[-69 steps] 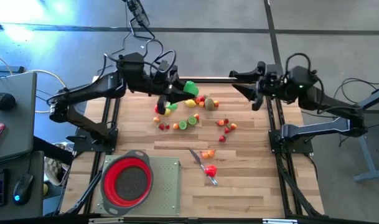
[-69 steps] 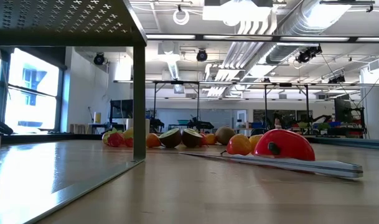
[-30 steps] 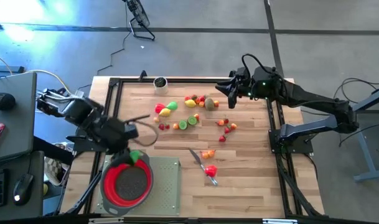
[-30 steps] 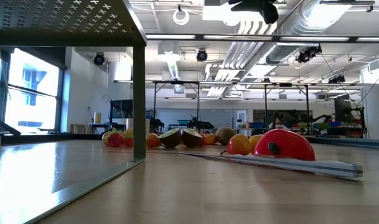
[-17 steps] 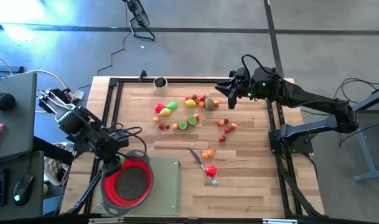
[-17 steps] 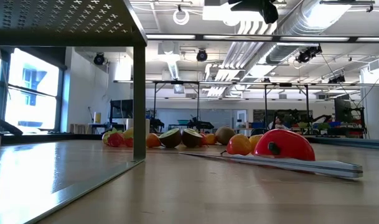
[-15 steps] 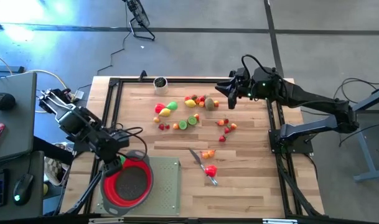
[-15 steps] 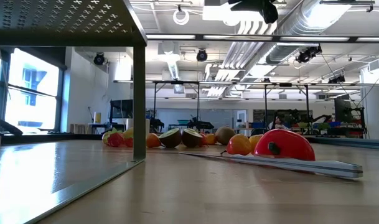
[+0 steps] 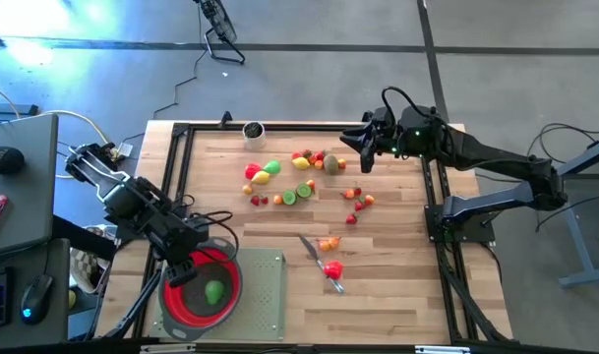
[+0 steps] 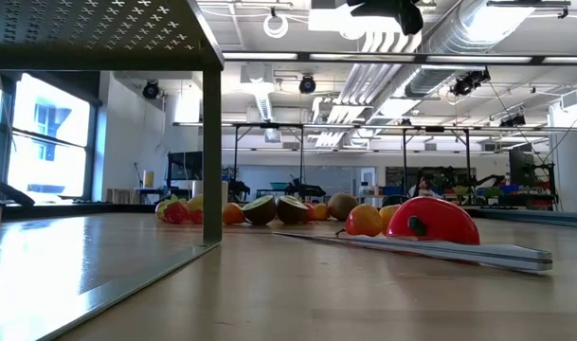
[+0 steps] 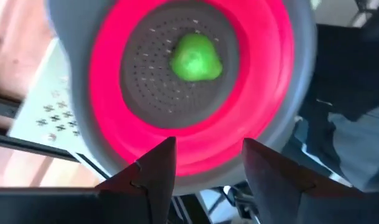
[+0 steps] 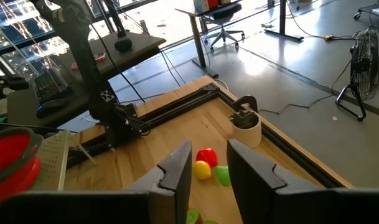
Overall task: Pick & Place Fruit
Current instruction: Put the strawberry into the red strainer bowl on the shelf
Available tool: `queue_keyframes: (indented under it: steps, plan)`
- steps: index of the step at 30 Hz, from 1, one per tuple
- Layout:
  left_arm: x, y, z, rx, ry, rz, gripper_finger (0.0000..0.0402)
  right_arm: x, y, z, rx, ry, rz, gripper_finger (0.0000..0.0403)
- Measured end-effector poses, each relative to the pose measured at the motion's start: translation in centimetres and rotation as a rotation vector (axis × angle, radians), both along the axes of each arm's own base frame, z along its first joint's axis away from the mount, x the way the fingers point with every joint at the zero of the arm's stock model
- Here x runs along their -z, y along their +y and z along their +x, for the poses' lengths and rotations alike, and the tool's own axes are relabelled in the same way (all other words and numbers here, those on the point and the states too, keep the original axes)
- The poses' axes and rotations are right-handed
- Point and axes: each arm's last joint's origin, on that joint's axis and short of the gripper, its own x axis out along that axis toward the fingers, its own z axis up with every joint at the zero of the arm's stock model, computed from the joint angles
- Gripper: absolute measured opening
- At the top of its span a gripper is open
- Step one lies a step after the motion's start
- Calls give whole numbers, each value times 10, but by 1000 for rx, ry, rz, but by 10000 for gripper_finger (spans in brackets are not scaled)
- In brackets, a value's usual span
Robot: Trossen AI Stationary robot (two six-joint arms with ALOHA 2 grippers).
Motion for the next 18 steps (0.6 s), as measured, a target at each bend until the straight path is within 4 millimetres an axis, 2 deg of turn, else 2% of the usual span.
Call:
queue_keyframes:
  steps: [8, 13, 18]
  plan:
    - [-7, 4, -6, 30, -72, -31, 127, -3, 1, 1, -33, -34, -5, 93]
    - [-18, 6, -8, 31, -183, -99, 93, -3, 2, 1, -80, -37, 6, 93]
    - [-28, 6, -5, 2, -323, -126, 77, -3, 2, 1, -87, -34, -3, 94]
